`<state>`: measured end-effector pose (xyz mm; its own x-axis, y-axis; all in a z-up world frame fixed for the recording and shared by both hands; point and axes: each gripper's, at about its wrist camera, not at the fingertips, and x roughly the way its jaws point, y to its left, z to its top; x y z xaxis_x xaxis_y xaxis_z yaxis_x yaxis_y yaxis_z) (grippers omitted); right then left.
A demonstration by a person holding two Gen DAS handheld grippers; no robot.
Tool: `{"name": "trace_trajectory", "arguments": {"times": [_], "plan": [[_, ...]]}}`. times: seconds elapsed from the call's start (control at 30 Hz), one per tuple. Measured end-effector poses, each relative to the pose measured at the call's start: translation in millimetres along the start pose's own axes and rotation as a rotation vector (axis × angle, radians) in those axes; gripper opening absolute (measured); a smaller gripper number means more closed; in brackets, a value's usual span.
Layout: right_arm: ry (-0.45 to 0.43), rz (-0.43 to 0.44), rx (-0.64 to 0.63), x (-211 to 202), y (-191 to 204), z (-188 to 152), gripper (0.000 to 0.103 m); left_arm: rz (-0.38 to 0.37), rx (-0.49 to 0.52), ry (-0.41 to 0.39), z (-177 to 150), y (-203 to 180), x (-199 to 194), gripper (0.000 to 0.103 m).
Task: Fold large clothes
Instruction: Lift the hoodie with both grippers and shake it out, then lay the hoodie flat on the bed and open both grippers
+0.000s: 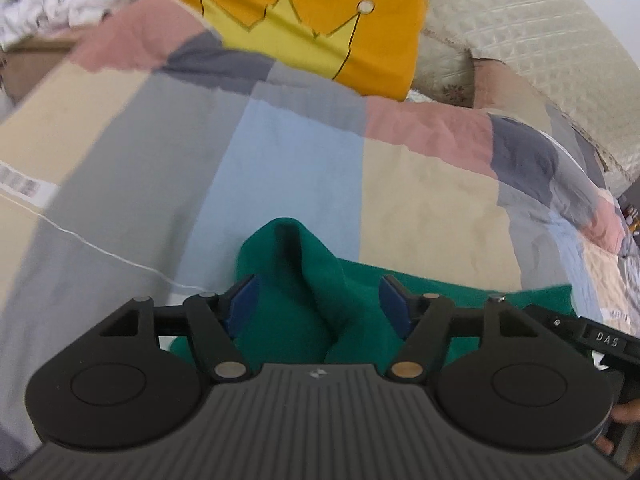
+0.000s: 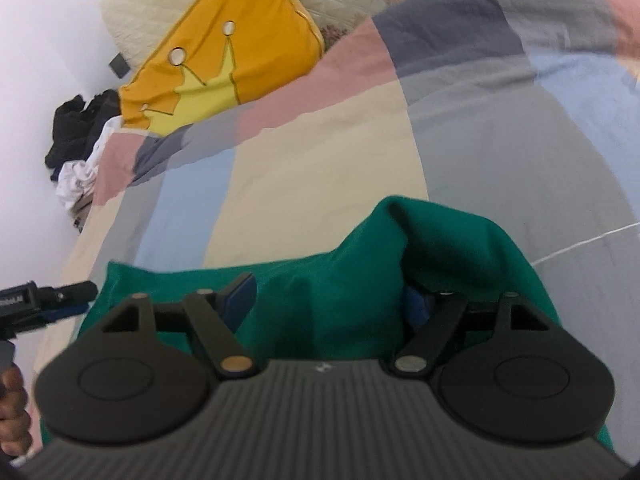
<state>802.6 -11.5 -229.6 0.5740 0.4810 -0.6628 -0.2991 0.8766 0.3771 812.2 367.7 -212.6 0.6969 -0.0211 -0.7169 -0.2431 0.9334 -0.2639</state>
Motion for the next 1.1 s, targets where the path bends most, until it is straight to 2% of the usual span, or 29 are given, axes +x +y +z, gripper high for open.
{"name": "trace_trajectory", "arguments": {"times": [0.1,0.2,0.43,0.57,0.73,0.83,0.97,1.1], "plan": [[-0.015,-0.048,-0.07,-29.4,17.6,-8.5,0.077,0.008,0.016,-0.033,-9.7,-3.6,-35.4,0.072],[-0.058,-0.03,-0.117,-70.2,33.8,-21.2,0.077,-0.012,0.009,-0.074,-24.7,-6.0,-79.2,0.072],[-0.15,-0.055,-0.212,-186.1,75.8,-62.6,0.077,-0.042,0.04,-0.15,-70.6,-31.2,-212.4,0.072],[-0.195,-0.069,-0.246,-255.1,94.4,-96.9,0.077,-0.042,0.061,-0.138,-117.7,-50.2,-284.5,0.072],[-0.22,-0.076,-0.27,-321.0,103.5,-152.5,0.077,-0.055,0.086,-0.134,-192.8,-67.1,-345.5,0.072],[-0.232,-0.066,-0.271,-350.1,101.2,-188.7,0.077,-0.048,0.109,-0.108,-243.7,-76.2,-369.0,0.083],[-0.238,-0.063,-0.27,-369.8,88.3,-233.9,0.077,-0.05,0.128,-0.067,-301.7,-83.6,-377.1,0.083],[-0.237,-0.056,-0.236,-373.5,66.1,-272.0,0.077,-0.058,0.112,0.005,-348.0,-83.4,-362.2,0.083]]}}
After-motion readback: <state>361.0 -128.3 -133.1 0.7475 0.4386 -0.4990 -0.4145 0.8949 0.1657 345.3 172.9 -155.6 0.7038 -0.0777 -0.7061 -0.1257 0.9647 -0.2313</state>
